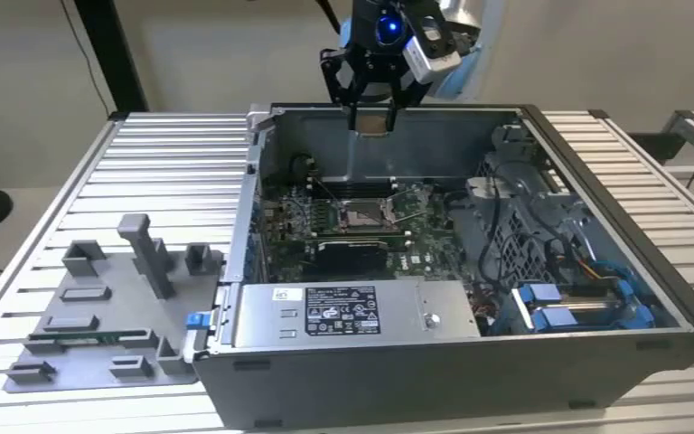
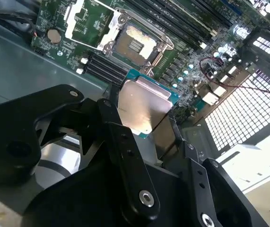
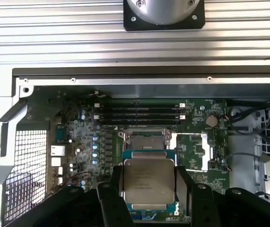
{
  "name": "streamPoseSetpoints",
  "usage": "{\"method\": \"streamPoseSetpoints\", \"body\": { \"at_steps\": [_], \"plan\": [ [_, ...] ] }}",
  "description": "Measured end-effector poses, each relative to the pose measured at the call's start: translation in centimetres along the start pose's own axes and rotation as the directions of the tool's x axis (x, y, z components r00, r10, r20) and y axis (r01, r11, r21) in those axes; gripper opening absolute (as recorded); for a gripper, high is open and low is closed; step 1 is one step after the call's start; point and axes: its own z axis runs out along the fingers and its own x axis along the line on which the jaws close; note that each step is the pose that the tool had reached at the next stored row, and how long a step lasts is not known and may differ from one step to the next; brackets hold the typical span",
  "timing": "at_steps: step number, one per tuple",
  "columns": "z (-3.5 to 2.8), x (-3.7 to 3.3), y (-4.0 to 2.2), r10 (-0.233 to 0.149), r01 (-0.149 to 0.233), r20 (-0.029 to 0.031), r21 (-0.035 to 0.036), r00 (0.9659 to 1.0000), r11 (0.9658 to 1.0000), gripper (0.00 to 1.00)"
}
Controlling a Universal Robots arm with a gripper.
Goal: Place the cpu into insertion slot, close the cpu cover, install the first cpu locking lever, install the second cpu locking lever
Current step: 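Place the cpu into insertion slot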
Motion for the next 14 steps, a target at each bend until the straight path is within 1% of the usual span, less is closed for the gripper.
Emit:
{"method": "streamPoseSetpoints", "body": {
  "at_steps": [4, 8, 12, 14],
  "plan": [
    [0.00, 0.00, 0.00, 0.019, -0.019, 0.0029, 0.0001, 0.9998, 0.9998, 0.00],
    [0.00, 0.01, 0.00, 0.046, -0.046, 0.0071, 0.0025, 0.9989, 0.9989, 0.00],
    [0.00, 0.00, 0.00, 0.081, -0.081, 0.0128, 0.0068, 0.9966, 0.9967, 0.00],
    [0.01, 0.01, 0.00, 0.099, -0.099, 0.0159, 0.0110, 0.9950, 0.9950, 0.00]
  ]
}}
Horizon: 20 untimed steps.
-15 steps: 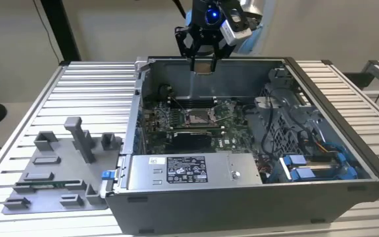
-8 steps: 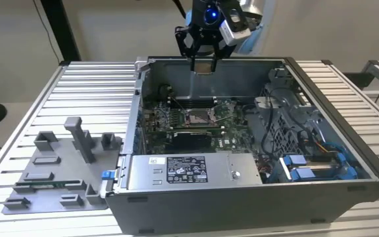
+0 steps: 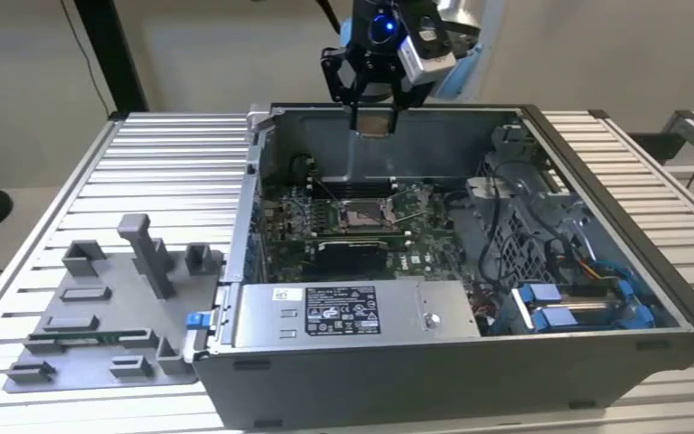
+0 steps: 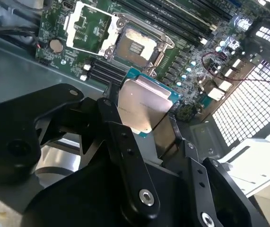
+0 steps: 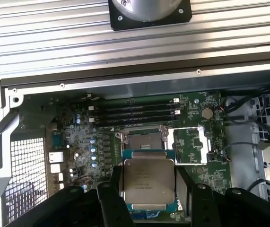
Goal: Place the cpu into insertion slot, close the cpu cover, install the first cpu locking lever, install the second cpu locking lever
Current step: 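Place the cpu into insertion slot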
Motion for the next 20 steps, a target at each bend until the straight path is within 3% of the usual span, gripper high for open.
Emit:
{"method": "streamPoseSetpoints", "body": {
  "at_steps": [3, 9, 20],
  "plan": [
    [0.00, 0.00, -0.01, 0.026, -0.026, 0.0046, 0.0069, 0.9996, 0.9996, 0.00],
    [0.01, 0.00, -0.01, 0.085, -0.086, 0.0140, 0.0133, 0.9963, 0.9962, 0.00],
    [0.04, 0.00, -0.01, 0.174, -0.174, 0.0281, 0.0200, 0.9844, 0.9845, 0.00]
  ]
}}
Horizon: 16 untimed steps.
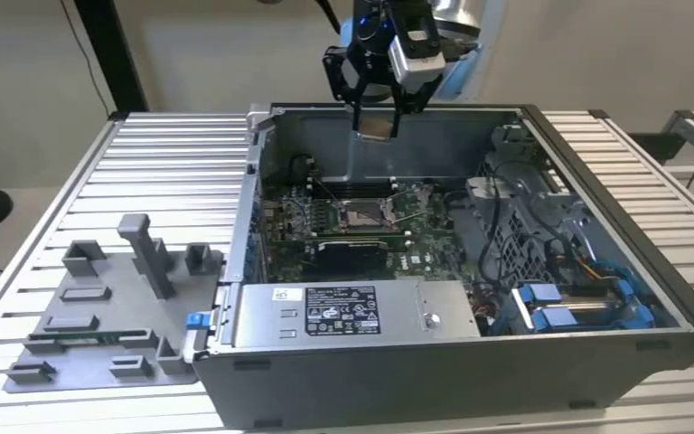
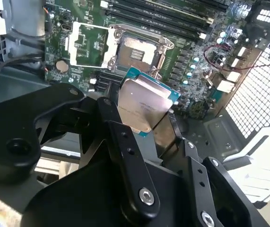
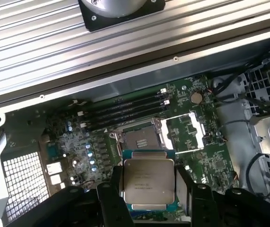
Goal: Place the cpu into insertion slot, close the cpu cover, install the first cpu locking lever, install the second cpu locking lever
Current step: 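Place the cpu into insertion slot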
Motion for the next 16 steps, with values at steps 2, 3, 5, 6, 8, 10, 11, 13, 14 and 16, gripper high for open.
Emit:
{"method": "streamPoseSetpoints", "body": {
  "at_steps": [2, 3, 5, 6, 8, 10, 11, 13, 14, 16],
  "plan": [
    [0.00, 0.00, 0.00, 0.018, -0.018, 0.0021, 0.0002, 0.9998, 0.9998, 0.00],
    [0.00, 0.00, 0.00, 0.026, -0.026, 0.0031, 0.0002, 0.9996, 0.9996, 0.00],
    [0.00, 0.00, 0.00, 0.045, -0.045, 0.0051, 0.0001, 0.9990, 0.9990, 0.00],
    [0.00, 0.00, 0.00, 0.054, -0.054, 0.0061, 0.0001, 0.9985, 0.9985, 0.00],
    [0.01, 0.00, 0.00, 0.073, -0.073, 0.0083, -0.0002, 0.9973, 0.9973, 0.00],
    [0.01, 0.01, 0.00, 0.092, -0.092, 0.0104, -0.0005, 0.9957, 0.9957, 0.00],
    [0.01, 0.01, 0.00, 0.098, -0.098, 0.0111, -0.0004, 0.9951, 0.9952, 0.00],
    [0.01, 0.01, 0.00, 0.110, -0.110, 0.0125, -0.0004, 0.9939, 0.9939, 0.00],
    [0.01, 0.01, 0.00, 0.115, -0.115, 0.0131, -0.0002, 0.9932, 0.9933, 0.00],
    [0.01, 0.01, 0.00, 0.125, -0.125, 0.0143, -0.0001, 0.9920, 0.9921, 0.00]
  ]
}}
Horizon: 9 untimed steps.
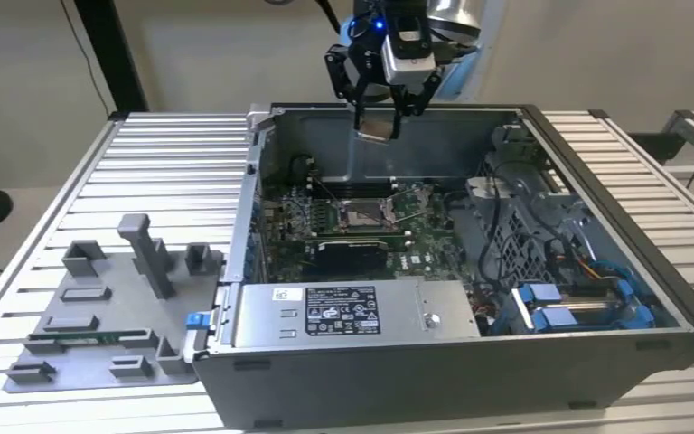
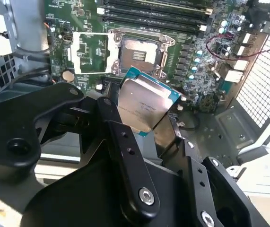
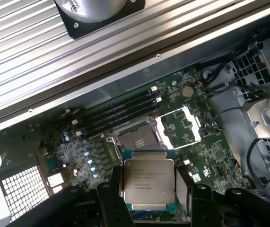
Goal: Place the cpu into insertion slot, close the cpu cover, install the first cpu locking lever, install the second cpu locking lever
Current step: 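Place the cpu into insertion slot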
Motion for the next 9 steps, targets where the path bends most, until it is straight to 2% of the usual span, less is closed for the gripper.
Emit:
{"method": "streamPoseSetpoints", "body": {
  "at_steps": [4, 9],
  "plan": [
    [0.03, 0.00, 0.00, 0.019, -0.019, 0.0025, 0.0007, 0.9998, 0.9998, 0.00],
    [0.06, 0.01, -0.01, 0.067, -0.067, 0.0076, 0.0006, 0.9977, 0.9978, 0.00]
  ]
}}
